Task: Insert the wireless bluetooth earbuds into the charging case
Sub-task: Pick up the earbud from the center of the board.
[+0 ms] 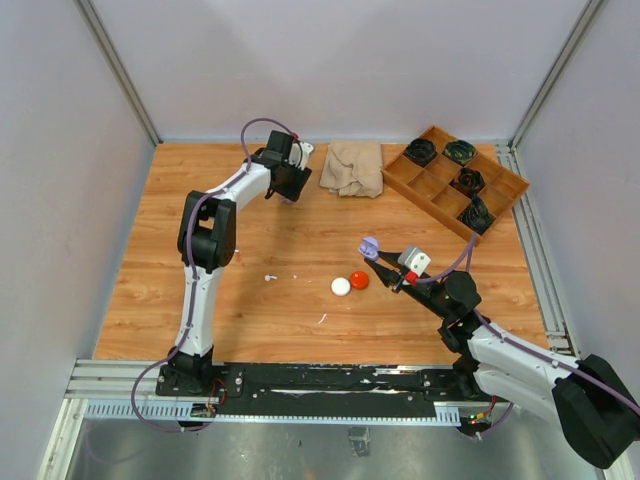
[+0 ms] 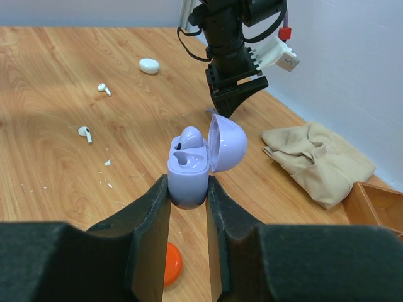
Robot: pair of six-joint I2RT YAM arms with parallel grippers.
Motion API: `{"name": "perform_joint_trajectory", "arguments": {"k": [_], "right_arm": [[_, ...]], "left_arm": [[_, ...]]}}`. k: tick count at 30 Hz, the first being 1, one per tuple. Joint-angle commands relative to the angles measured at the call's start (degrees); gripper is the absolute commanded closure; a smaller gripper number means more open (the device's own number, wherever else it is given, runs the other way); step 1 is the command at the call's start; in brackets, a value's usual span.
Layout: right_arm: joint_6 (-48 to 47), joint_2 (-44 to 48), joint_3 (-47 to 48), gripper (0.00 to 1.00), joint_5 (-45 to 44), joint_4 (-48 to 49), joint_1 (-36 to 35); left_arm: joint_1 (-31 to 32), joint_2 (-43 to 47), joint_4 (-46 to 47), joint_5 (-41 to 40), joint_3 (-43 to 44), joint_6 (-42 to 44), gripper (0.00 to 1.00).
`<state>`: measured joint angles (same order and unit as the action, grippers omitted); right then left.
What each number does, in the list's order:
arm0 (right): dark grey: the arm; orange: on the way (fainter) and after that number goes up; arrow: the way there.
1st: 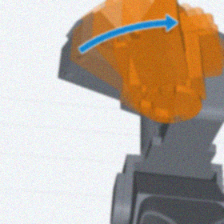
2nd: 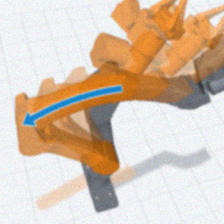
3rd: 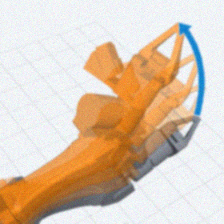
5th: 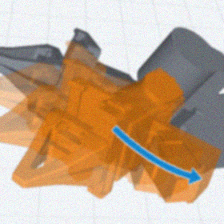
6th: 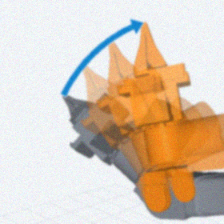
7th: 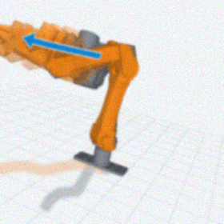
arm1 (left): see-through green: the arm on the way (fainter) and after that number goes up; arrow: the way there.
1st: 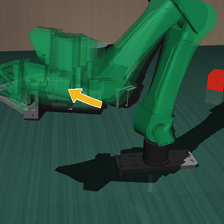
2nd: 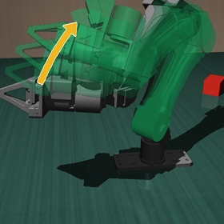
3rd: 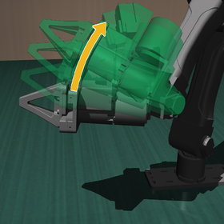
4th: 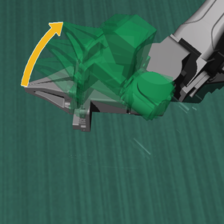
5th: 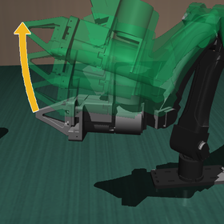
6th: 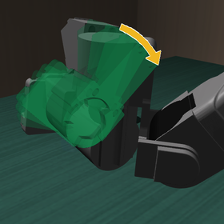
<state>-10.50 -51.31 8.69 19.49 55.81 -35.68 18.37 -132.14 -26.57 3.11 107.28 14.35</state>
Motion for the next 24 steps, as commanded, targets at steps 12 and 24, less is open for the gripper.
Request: {"name": "perform_joint_trajectory", "arguments": {"k": [12, 24], "right_arm": [[-0.5, 1.8, -0.1, 0.99, -0.2, 0.4, -1.6], [-0.4, 1.6, 0.0, 0.99, -0.2, 0.5, -1.6]], "left_arm": [[-0.8, -2.1, -9.4, 2.6, 1.9, 3.4, 0.52], [-0.8, -2.4, -9.1, 3.3, 1.7, 2.1, 0.63]]}}
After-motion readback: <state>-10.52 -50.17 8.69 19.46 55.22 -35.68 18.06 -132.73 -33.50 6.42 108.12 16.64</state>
